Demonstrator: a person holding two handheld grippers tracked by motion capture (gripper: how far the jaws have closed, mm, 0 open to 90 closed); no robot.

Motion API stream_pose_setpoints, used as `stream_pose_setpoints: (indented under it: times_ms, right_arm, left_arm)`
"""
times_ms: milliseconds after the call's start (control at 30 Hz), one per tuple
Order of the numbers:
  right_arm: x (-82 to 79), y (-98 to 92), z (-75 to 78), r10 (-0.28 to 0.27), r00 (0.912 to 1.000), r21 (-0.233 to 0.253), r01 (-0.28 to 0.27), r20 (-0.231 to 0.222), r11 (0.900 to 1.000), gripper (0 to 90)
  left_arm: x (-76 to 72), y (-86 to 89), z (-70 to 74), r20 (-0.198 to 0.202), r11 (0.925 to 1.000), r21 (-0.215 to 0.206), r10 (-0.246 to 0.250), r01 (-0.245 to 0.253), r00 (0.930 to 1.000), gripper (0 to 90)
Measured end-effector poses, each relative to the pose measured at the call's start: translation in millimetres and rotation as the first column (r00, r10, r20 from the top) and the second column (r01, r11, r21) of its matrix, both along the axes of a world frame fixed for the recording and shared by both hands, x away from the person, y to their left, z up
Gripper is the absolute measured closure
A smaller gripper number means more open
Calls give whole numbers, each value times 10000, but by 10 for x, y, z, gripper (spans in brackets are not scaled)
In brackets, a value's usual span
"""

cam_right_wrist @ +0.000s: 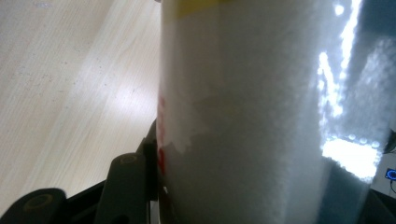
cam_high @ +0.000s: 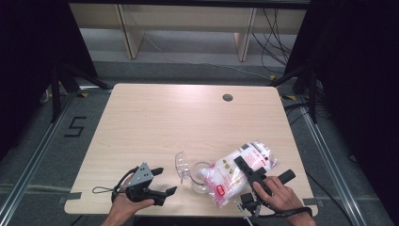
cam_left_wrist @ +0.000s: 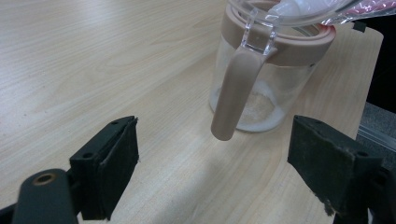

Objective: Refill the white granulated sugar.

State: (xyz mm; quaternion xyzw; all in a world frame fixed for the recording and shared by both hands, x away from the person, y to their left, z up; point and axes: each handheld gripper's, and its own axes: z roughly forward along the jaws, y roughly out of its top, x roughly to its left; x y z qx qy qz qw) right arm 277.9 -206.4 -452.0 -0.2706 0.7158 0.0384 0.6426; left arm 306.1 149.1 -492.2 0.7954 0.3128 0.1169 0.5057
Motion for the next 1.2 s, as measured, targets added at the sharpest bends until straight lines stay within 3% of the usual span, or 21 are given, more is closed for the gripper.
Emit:
stream_pose_setpoints:
  times_ms: [333,433,633,667,767,1200]
  right_arm:
    - [-4,-20,-13,-53,10000,199,53,4,9998,520]
    - [-6,-19,-15,-34,10000,192,34,0,9998,521]
    - [-6,-5,0,8,10000,26,-8,22,10000,522]
    - [-4,-4,2,27,10000,-11,-27,7,10000,522]
    - [-5,-16,-17,-43,10000,252,43,-8,9997,522]
    - [-1,-25,-8,-52,10000,121,52,16,9999,524]
  left_arm:
    - [-2,2,4,-1,10000,-51,-64,64,10000,158]
    - [8,7,8,160,9998,125,-168,166,9997,159]
    - [5,6,10,153,9998,103,-159,157,9998,158]
    - [-5,-6,2,-30,9999,-124,-61,61,10000,159]
    - [-9,-5,6,-36,10000,-57,-33,33,10000,159]
    - [-7,-5,4,-13,9999,-117,-60,60,10000,158]
